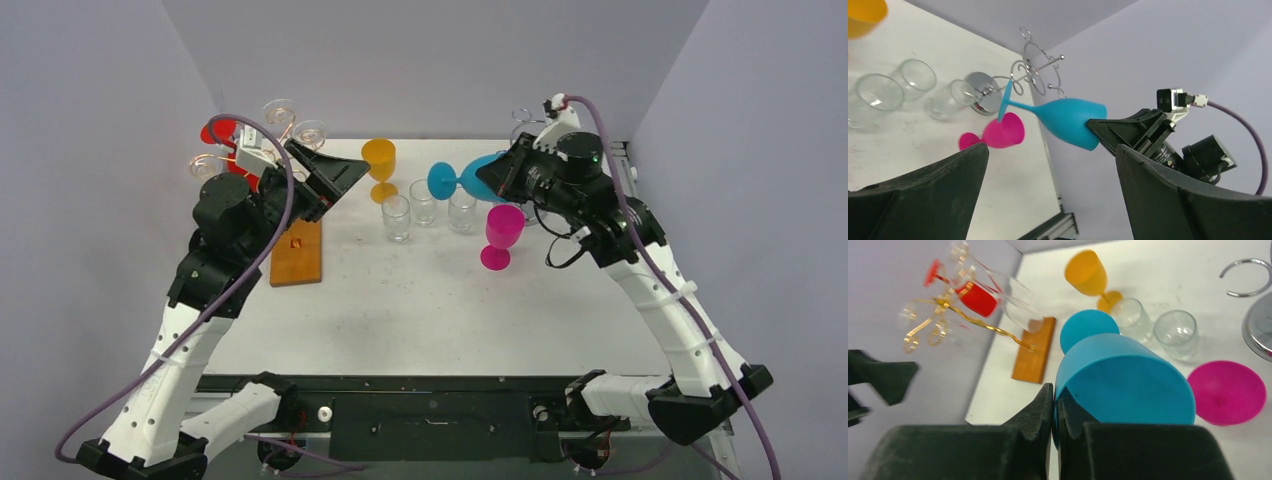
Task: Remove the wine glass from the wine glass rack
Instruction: Place the wine glass at the center of the board.
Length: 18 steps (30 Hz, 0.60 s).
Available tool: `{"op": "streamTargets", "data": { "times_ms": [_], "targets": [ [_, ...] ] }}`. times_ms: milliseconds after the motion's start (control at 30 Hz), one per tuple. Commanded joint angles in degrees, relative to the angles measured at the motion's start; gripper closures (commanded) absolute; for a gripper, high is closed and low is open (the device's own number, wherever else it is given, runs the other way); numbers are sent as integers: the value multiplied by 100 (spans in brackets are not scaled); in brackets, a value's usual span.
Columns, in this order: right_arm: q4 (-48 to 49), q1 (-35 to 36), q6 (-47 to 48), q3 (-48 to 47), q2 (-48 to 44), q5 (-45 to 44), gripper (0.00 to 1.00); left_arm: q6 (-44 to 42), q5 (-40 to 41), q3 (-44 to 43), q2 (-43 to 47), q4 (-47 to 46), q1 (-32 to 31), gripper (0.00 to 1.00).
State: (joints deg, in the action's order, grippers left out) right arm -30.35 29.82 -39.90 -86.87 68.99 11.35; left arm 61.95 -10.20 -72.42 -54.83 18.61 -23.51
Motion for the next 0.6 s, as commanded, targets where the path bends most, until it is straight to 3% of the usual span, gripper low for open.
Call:
{"op": "streamTargets", "data": {
  "times_ms": [0,233,567],
  "targets": [
    [-1987,344,819,-963,684,-771,100,-1865,675,-936,13,1335,46,4],
    [-3032,597,1327,-2084,2118,-1028,100,-2648,2106,-1784,-91,2214,57,4],
    [-3255,680,1542,-2590,3376,-1398,100,-3088,3529,-2015,161,2652,65,4]
  ]
}}
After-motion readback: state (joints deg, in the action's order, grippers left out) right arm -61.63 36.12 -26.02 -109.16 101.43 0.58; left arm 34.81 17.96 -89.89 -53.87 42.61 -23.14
